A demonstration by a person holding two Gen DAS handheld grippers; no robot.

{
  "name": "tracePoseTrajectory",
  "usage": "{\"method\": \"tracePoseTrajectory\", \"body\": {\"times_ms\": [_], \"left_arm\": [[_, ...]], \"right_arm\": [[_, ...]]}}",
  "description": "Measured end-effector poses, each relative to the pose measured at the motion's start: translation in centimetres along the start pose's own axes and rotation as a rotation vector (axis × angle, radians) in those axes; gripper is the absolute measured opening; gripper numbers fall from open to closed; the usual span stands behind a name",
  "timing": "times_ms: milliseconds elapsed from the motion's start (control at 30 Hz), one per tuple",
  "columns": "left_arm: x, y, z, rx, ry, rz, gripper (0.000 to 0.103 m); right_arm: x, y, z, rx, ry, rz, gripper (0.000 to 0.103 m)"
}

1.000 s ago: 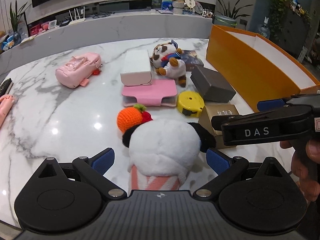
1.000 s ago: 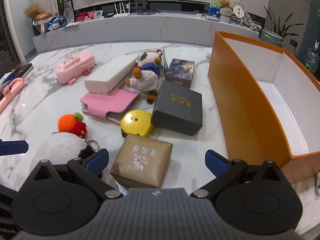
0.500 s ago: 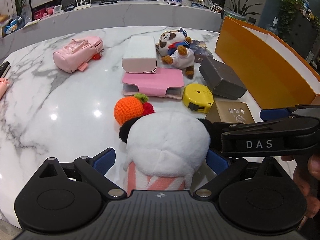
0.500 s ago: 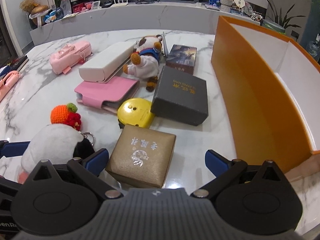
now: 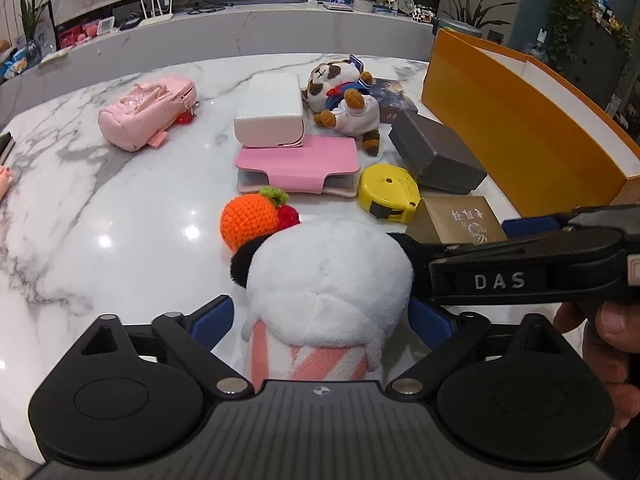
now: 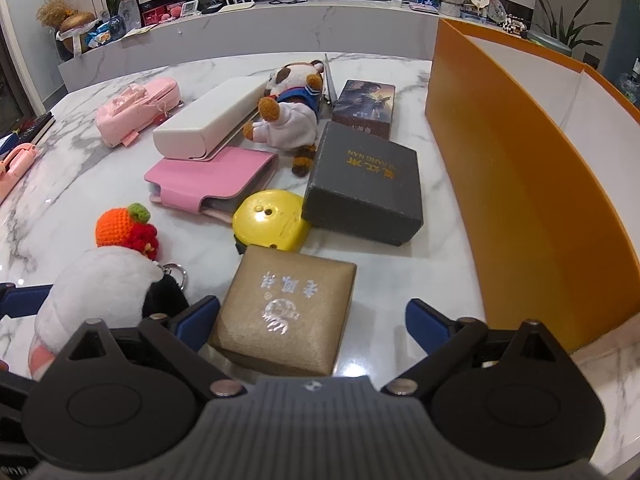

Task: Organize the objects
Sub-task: 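Close the left tool on the white panda plush while the right tool grasps the gold box, then carry the panda plush in the left tool while the right tool carries the gold box to the orange box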

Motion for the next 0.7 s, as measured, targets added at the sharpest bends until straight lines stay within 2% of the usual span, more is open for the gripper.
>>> {"method": "tracePoseTrajectory", "body": {"times_ms": [100, 267, 500, 700], "left_arm": [[-0.2, -0.1, 0.2, -0.019, 0.004, -0.015, 0.094], [-0.3, 0.0, 0.3, -0.027, -0.001, -0.010, 0.090], [-0.3, 0.3, 0.4, -0.030, -0.008, 0.004, 0.085], [0.0, 0.8, 0.3, -0.034, -0.010, 0.025, 0.082]], "right_arm": [[-0.6, -0.4, -0.1, -0.001, 0.012, -0.037, 0.072], [-0.9, -0.6, 0.0, -0.003, 0.022, -0.037, 0.062], [-0.8, -0.1, 0.6, 0.005, -0.004, -0.021, 0.061], [0.3, 1.1, 1.0, 0.015, -0.028, 0.029, 0.061]]}}
Point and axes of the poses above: each gripper's, at about its wrist camera, not at the fingertips, and y roughly against the way its jaws point, z to its right, x to its top, the point moved 9 cm from there along -y, roughly the way its jaws point, and after that the axes turned 10 degrees about z, right-handed, at the moved point
